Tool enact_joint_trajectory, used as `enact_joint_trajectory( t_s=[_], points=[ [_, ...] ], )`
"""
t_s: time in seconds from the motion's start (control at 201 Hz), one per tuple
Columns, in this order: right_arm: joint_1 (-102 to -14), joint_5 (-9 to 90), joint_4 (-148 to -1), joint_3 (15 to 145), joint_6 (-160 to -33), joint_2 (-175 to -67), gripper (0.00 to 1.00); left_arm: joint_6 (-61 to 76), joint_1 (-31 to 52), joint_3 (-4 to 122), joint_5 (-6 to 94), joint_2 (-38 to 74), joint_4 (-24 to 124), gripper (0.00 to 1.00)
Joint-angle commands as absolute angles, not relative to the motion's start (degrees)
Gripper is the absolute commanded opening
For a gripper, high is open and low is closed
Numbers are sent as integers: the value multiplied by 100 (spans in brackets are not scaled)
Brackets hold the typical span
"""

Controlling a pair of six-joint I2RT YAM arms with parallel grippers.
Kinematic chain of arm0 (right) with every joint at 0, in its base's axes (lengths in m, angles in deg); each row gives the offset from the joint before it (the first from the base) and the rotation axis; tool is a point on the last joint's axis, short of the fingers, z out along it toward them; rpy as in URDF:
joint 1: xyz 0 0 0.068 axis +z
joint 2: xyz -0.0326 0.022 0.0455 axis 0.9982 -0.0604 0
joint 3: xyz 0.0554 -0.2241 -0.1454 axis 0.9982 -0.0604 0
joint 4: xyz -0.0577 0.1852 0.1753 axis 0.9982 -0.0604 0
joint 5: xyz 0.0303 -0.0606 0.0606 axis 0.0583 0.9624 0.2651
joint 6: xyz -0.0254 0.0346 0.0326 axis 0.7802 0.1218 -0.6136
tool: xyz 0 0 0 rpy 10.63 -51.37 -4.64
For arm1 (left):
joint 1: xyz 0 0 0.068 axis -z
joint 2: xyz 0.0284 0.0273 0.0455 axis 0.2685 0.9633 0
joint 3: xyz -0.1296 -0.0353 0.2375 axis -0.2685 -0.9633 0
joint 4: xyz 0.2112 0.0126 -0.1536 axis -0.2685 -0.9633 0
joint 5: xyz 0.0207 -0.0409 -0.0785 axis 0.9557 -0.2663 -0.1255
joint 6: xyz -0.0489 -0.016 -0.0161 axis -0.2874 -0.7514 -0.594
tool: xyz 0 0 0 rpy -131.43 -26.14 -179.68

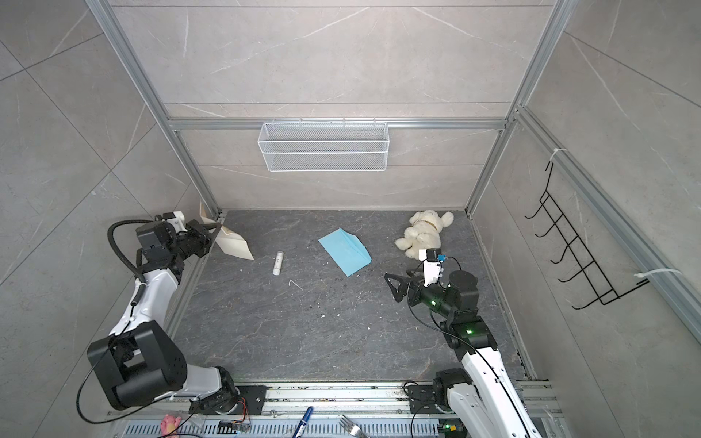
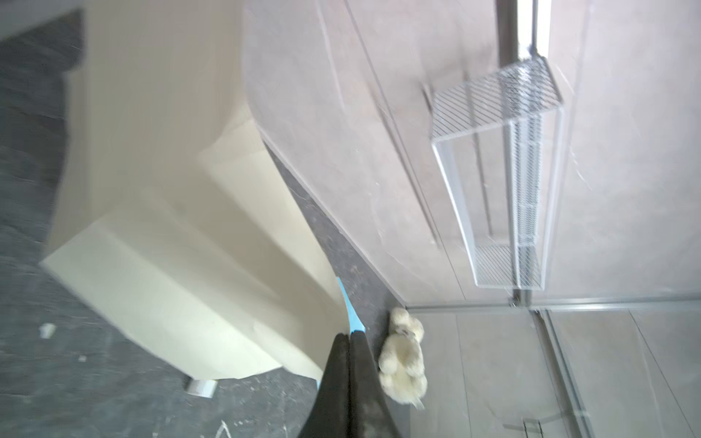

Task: Place the letter into the envelope and seal it
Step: 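Grasp the cream letter's edge with the left gripper and lift it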

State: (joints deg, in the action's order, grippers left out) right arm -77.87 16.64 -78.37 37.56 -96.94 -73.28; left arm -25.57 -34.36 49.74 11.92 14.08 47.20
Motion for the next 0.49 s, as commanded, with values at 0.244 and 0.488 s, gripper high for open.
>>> enact_joint_trajectory(
  t_s=[0.244,0.488],
  points=[
    [-6066,2549,-7429,4409,-8599,-7820,99,-3108,-1115,5184,1949,270,4161,0],
    [-4745,3495,-6234,4197,-7611,-8637,91,-4000,150,4720,2267,308,4710,0]
  ],
)
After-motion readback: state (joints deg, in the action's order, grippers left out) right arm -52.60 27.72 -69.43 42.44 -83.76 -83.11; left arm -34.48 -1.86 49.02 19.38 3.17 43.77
